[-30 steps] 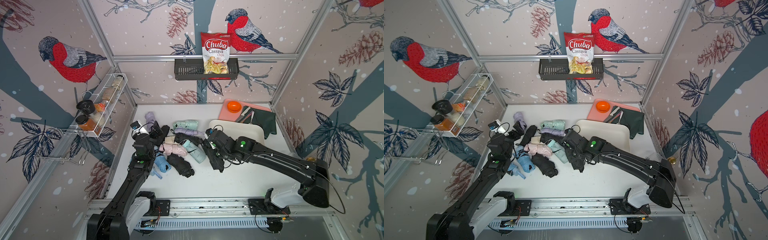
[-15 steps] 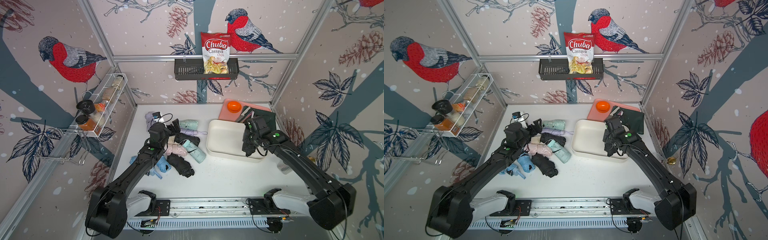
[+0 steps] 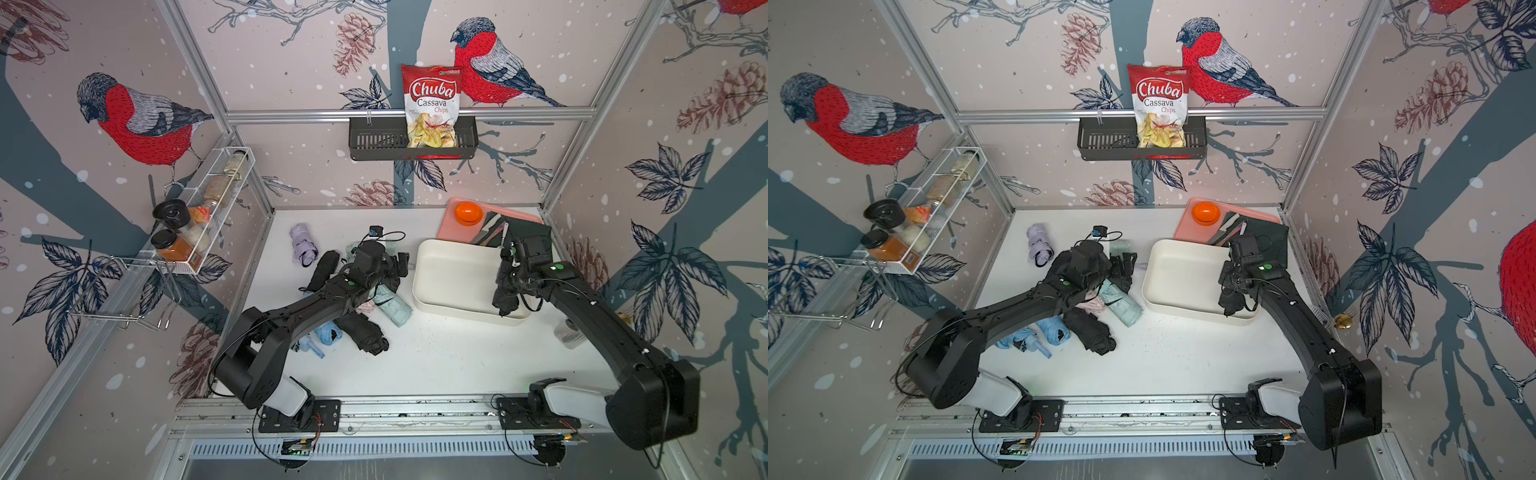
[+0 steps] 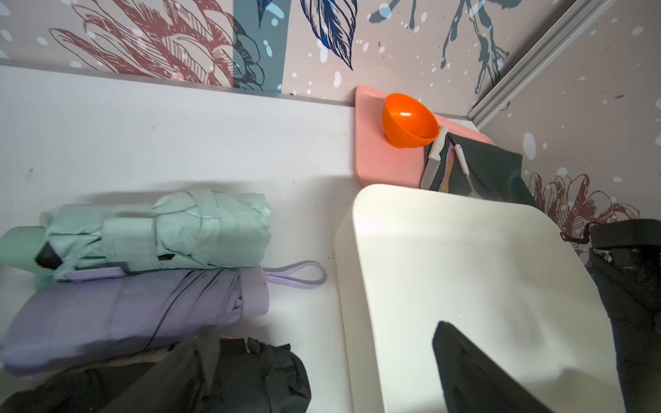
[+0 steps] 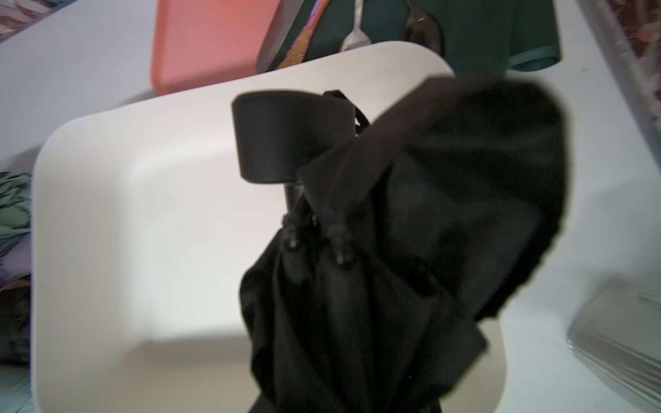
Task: Put the umbrella into the storage box
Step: Place the umbrella in the storage box.
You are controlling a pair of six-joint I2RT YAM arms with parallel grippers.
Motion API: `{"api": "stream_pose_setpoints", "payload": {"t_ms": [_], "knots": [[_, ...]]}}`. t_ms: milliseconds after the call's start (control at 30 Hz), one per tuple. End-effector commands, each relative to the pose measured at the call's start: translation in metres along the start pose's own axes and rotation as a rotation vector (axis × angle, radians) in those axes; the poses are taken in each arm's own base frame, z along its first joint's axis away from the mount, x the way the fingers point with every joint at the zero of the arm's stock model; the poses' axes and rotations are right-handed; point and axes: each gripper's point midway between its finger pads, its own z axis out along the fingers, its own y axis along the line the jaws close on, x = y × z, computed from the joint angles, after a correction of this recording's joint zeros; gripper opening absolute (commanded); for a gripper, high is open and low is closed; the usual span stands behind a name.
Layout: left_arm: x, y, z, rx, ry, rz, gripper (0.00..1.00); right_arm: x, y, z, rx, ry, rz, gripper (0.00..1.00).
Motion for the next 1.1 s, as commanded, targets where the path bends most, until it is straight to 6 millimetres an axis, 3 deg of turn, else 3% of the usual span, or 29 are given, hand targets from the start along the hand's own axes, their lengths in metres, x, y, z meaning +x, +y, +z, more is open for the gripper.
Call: {"api": "stream_pose_setpoints", "payload": {"t_ms": [0,133,333,433,600,1067], "knots": [[0.010,-0.015,0.008,0.060,0.050,0.005,0.93,-0.012,0.039,0.006,-0.187,-0.023,-0.004,0.00],[0.018,-0.015,0.014,0.049,0.069,-0.013,0.85,-0.009,0.075,0.015,-0.283,-0.003,-0.023,0.00],[0.021,0.002,0.010,-0.036,0.058,-0.040,0.75,-0.002,0.129,0.031,-0.366,0.027,-0.065,0.00],[0.025,0.008,0.010,-0.067,0.069,-0.041,0.74,0.000,0.146,0.038,-0.397,0.039,-0.056,0.00],[0.038,0.011,0.016,-0.067,0.099,-0.051,0.72,0.014,0.167,0.056,-0.442,0.097,-0.023,0.00],[0.062,0.008,0.029,-0.019,0.157,-0.060,0.46,0.045,0.197,0.091,-0.469,0.211,0.023,0.00]]}}
